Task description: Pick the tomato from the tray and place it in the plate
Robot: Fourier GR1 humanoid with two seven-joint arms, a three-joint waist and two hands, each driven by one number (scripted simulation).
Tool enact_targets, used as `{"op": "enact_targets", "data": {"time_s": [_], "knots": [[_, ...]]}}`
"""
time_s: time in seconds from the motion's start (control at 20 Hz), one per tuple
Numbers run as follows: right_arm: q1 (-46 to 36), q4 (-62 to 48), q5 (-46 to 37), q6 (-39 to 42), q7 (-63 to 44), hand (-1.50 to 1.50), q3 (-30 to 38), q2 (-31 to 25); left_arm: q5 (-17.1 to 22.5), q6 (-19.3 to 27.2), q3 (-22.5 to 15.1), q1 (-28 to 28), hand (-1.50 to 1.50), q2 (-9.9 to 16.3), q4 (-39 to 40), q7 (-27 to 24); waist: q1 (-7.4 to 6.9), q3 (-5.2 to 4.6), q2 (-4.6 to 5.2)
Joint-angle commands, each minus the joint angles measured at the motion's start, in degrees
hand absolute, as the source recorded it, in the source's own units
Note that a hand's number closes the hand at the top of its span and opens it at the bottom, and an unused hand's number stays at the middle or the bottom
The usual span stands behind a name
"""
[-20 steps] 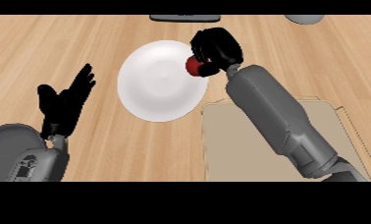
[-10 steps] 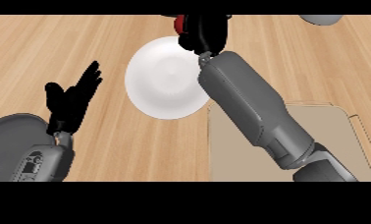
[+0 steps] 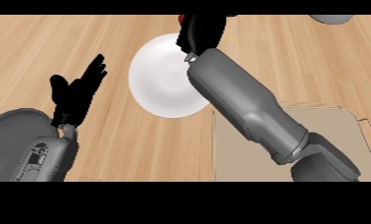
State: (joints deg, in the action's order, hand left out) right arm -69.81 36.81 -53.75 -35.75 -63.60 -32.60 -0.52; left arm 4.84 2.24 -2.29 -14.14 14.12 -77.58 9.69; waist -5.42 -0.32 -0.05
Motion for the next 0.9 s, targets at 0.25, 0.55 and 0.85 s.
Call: {"op": "enact_targets", "data": {"time_s": [0.25,0.55,0.85], "knots": [[7.4,2.3,5.6,0.3,-15.7,1.50,-8.4,0.5,-0.3,-0.2,1.1,-0.2,0.00,0.3,2.0,-2.2,-0.02,0.20,0.75],[10.4,7.0,15.2,-5.3,-10.7,-1.50,-9.8,0.5,0.3,-0.6,1.3,-2.5,0.00,-0.9,4.1,-1.7,0.82,0.25,0.92],[5.8,6.7,9.5,-14.8,-8.4,-1.50,-14.8,0.5,-0.1,-0.7,2.1,-1.5,0.00,0.5,2.6,-1.2,1.61,0.25,0.57]]}}
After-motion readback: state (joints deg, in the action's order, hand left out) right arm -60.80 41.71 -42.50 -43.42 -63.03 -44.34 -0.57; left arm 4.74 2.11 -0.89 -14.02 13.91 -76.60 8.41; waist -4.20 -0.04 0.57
